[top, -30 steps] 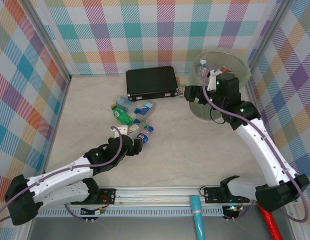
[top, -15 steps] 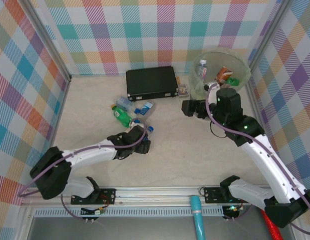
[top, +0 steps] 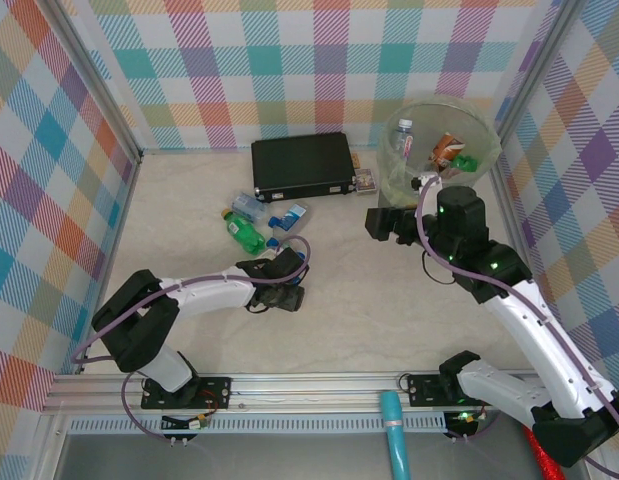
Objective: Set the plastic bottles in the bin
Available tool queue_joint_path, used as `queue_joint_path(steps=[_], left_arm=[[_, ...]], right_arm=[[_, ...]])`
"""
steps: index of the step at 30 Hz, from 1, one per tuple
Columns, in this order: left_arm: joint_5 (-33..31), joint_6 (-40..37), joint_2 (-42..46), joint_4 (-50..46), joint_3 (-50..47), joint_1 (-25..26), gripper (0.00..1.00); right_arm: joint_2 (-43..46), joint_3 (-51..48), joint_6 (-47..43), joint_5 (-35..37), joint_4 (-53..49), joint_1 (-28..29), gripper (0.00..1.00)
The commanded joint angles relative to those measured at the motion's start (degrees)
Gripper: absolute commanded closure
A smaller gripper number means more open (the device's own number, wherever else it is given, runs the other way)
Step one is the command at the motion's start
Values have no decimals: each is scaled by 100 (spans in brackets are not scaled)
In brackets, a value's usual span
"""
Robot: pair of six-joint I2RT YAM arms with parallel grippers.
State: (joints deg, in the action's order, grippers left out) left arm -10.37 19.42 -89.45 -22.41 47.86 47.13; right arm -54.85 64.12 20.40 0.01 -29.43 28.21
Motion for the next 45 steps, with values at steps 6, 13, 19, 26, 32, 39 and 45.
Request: queue_joint_path(steps=[6,13,19,26,32,39,45], left_arm=[[-47,-21,794,59,-23,336,54],[-123,-214,1780,597,-26,899,54],[-221,-477,2450,1179,-107,1286,54],[-235,-537,2770,1342,-179,1522,54],[-169,-510,2852,1443,-199,1587,54],[-58,-478,2955,1489,-215,1612,53],[-17,-434,3082,1498,-231,1615,52]], right_arm=[[189,-423,630,-860,611,36,1],[-94,-675,1060,-2280,1277,36,6],[-473,-554,1330,-2912,1352,36,24],[-851,-505,1688,-3456,1590,37,35],[-1119,-467,1921,-3697,1799,86,37],[-1322,-316,1831,-3582,1639,214,43],[-1500,-159,1713,-3471,1521,395,56]])
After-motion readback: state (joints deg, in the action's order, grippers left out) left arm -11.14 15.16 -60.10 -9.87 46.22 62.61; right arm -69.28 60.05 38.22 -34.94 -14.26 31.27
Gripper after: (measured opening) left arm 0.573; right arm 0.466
